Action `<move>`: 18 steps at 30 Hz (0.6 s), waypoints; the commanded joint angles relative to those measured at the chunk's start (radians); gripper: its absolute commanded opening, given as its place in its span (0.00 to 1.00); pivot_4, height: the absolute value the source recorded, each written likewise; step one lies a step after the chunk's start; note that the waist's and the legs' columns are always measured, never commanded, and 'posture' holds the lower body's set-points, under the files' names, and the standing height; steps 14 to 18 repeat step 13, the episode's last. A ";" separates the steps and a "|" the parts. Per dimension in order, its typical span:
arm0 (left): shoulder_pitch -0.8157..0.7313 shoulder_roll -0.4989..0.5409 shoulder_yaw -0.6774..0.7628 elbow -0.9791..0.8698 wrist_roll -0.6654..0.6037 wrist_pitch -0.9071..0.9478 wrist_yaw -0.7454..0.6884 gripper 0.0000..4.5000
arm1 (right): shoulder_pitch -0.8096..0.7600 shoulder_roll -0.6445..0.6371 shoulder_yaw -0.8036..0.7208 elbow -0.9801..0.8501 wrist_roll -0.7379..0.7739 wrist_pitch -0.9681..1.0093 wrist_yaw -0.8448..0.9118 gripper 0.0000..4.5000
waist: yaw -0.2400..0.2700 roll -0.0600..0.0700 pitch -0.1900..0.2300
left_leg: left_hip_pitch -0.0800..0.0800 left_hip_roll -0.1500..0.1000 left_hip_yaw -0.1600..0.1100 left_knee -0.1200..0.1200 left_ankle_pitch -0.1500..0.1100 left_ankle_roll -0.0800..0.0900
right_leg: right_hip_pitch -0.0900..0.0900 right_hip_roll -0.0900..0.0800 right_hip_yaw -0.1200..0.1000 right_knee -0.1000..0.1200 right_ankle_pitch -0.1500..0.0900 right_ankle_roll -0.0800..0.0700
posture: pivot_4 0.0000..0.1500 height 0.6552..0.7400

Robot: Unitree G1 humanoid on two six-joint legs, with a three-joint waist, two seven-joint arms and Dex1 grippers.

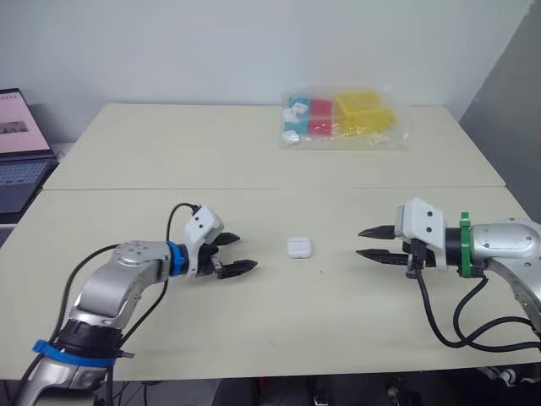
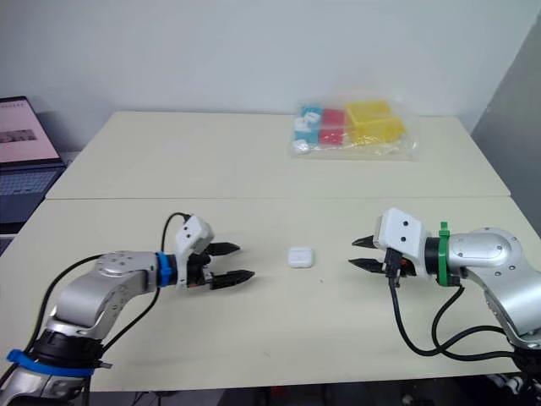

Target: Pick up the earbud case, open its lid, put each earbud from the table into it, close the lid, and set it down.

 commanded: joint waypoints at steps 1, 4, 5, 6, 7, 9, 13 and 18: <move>0.060 0.065 0.101 -0.094 0.011 -0.150 -0.067 1.00 | 0.000 -0.051 -0.083 -0.007 0.004 -0.071 0.046 0.69 | 0.006 0.000 0.000 | 0.000 0.000 0.000 0.000 0.000 0.000 | 0.000 -0.001 0.000 0.000 0.000 0.000 | 1.00 0.95; 0.106 0.098 0.177 -0.122 0.022 -0.182 -0.044 1.00 | 0.043 -0.096 -0.110 0.047 -0.023 -0.174 0.113 0.93 | 0.012 0.000 0.000 | -0.001 0.000 0.001 0.000 0.000 0.000 | 0.000 -0.003 0.000 -0.002 0.000 0.001 | 1.00 0.95; 0.120 0.124 0.177 -0.126 0.066 -0.182 -0.025 1.00 | 0.058 -0.106 -0.123 0.068 -0.024 -0.206 0.139 0.93 | 0.013 0.000 0.000 | -0.001 0.000 0.001 0.000 0.000 0.000 | 0.000 -0.003 0.000 -0.002 0.000 0.001 | 1.00 0.95; 0.130 0.142 0.173 -0.128 0.099 -0.184 -0.012 1.00 | 0.068 -0.112 -0.131 0.083 -0.022 -0.228 0.155 0.93 | 0.013 0.000 0.000 | -0.001 0.000 0.001 0.000 0.000 0.000 | 0.000 -0.003 0.000 -0.003 0.000 0.001 | 1.00 0.95; 0.135 0.152 0.168 -0.129 0.117 -0.184 -0.003 1.00 | 0.072 -0.113 -0.136 0.092 -0.020 -0.243 0.162 0.93 | 0.014 0.000 0.000 | -0.001 0.000 0.001 0.000 0.000 0.000 | 0.000 -0.003 0.000 -0.003 0.000 0.001 | 1.00 0.95; 0.144 0.149 0.174 -0.132 0.101 -0.213 -0.018 1.00 | 0.063 -0.111 -0.135 0.114 -0.011 -0.248 0.167 0.93 | 0.014 0.000 0.000 | 0.000 0.000 0.001 0.000 0.000 0.000 | 0.000 -0.003 0.000 -0.002 0.000 0.001 | 1.00 0.95; 0.143 0.127 0.176 -0.137 0.031 -0.218 -0.069 1.00 | 0.033 -0.096 -0.120 0.143 0.001 -0.232 0.158 0.93 | 0.013 0.000 0.000 | 0.000 0.000 0.001 0.000 0.000 0.000 | 0.000 -0.003 0.000 -0.002 0.000 0.001 | 1.00 0.95; 0.143 0.127 0.176 -0.137 0.031 -0.218 -0.069 1.00 | 0.033 -0.096 -0.120 0.143 0.001 -0.232 0.158 0.93 | 0.013 0.000 0.000 | 0.000 0.000 0.001 0.000 0.000 0.000 | 0.000 -0.003 0.000 -0.002 0.000 0.001 | 1.00 0.95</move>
